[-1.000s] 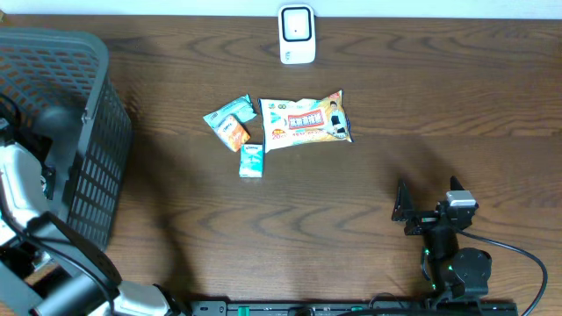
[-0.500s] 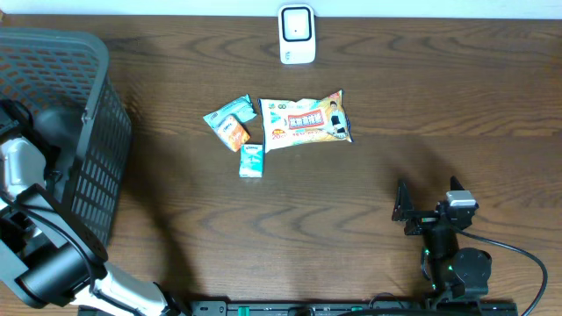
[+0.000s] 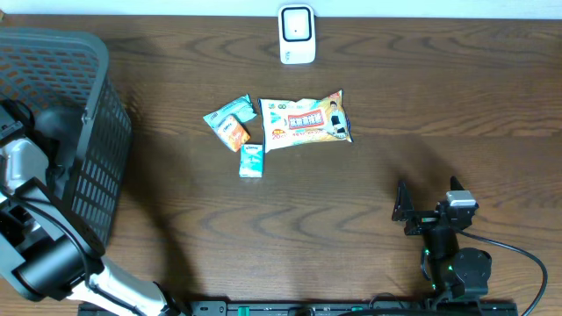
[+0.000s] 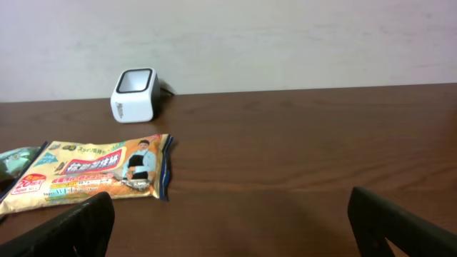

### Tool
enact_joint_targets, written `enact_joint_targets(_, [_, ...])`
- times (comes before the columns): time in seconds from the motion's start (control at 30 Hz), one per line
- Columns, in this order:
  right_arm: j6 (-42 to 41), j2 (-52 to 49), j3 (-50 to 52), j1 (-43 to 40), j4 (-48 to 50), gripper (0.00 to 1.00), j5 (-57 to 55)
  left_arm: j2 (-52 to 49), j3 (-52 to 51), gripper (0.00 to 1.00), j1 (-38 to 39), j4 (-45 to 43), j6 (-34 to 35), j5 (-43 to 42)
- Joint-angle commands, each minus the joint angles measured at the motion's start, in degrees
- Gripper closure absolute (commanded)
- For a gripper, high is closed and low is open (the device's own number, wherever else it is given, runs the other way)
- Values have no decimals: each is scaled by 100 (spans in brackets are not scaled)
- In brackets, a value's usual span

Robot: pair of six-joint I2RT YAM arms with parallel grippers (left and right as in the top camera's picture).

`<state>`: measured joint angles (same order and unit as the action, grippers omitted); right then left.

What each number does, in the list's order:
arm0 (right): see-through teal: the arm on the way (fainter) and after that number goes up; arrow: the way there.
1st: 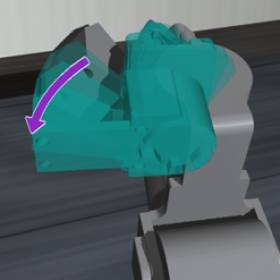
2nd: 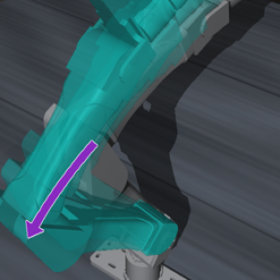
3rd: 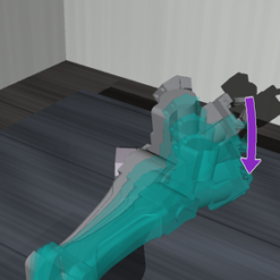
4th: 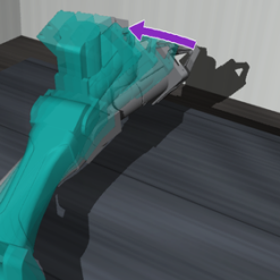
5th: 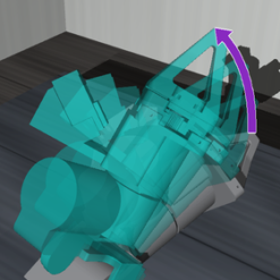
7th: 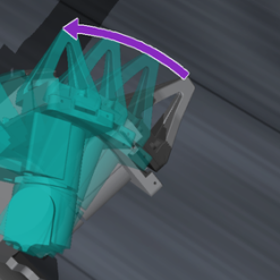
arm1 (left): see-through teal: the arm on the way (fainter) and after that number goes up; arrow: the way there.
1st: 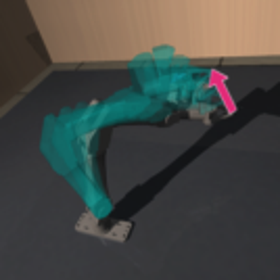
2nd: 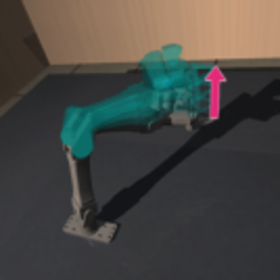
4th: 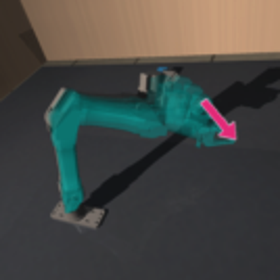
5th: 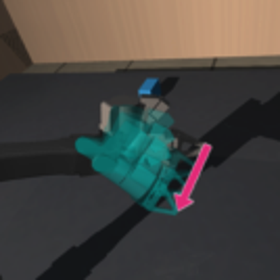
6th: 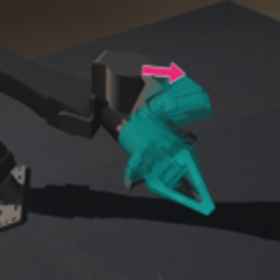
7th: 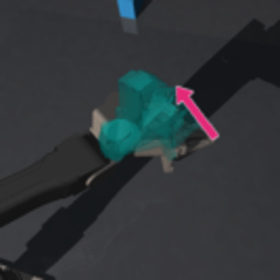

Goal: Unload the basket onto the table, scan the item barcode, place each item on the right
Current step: 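Reach the left gripper into the basket and grasp the green Zam-Buk tin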

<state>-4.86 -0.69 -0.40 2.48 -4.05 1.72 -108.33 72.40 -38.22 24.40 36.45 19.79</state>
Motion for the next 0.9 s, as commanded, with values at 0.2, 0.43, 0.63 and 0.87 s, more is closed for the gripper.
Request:
enact_joint_targets(0.2, [87,31,9,-2,-24,1,-4,-739,-96,2,-42,-74,162,39])
enact_joint_targets(0.43, [87,31,9,-2,-24,1,-4,-831,-96,2,-101,-96,179,39])
enact_joint_targets(0.63, [87,31,9,-2,-22,1,-4,-813,-92,14,-127,-103,-83,42])
enact_joint_targets(0.87, [87,31,9,-2,-24,1,-4,-752,-92,41,-127,15,-83,63])
